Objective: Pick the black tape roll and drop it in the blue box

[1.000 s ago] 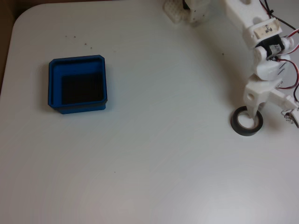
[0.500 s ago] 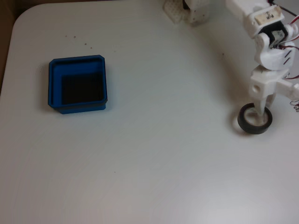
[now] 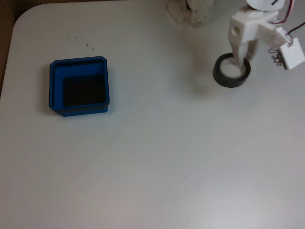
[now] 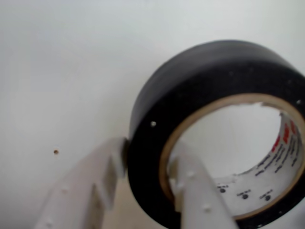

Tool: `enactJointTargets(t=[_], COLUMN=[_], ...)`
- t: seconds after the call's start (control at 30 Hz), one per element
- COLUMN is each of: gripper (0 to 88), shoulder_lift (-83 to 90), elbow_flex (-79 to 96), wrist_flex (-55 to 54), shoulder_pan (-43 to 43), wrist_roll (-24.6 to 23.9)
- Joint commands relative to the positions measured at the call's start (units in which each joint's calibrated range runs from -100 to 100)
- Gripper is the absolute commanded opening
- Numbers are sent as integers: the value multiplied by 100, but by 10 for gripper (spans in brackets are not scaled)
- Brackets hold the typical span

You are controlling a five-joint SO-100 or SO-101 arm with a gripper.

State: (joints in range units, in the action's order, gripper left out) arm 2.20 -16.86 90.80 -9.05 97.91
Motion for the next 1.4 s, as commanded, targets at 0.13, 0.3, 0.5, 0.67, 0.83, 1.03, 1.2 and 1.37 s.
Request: enactJointTargets(t=[0.13, 0.3, 0.5, 0.67, 0.83, 1.03, 1.2, 1.37], gripper=[16, 16, 17, 17, 17, 17, 17, 17], shoulder_lift=[1185, 1034, 206, -504, -1274, -1792, -1800, -1784], elbow_flex=[-264, -264, -264, -264, -309, -264, -246, -84], wrist_flex=[226, 185, -788, -2100, -2942, -3429, -3420, -3396], shoulder_pan=[2650, 3929, 5180, 5952, 6450, 6734, 6734, 6685], wrist_roll=[-19, 25, 25, 25, 25, 33, -10, -10])
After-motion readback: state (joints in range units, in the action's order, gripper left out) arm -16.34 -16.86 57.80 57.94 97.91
